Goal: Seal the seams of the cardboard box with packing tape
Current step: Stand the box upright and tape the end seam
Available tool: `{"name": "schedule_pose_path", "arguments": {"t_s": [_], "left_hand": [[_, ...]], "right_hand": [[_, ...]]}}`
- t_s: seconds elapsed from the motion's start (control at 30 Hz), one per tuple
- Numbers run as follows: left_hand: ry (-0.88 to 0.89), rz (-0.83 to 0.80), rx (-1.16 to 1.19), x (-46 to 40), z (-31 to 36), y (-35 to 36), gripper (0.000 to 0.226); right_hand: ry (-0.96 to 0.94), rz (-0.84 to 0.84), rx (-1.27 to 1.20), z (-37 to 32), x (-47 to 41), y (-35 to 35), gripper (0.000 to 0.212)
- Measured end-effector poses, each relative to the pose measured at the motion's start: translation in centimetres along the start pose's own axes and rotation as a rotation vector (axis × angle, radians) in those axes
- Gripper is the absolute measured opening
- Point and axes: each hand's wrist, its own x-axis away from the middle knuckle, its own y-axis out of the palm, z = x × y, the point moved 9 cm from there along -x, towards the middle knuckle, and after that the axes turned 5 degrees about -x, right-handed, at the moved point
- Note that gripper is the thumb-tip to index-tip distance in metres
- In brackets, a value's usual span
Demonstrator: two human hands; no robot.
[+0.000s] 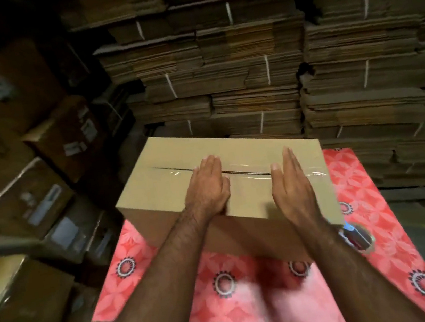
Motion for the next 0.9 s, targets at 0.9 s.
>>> {"name": "schedule_pose_path", "arguments": {"t_s": [0.9], "left_hand": [[-0.488, -0.247, 0.641, 0.0, -25.1, -2.6, 0.051]], "right_hand": [[-0.359, -0.387, 0.206, -11.9, 4.7, 18.8, 0.057]]}}
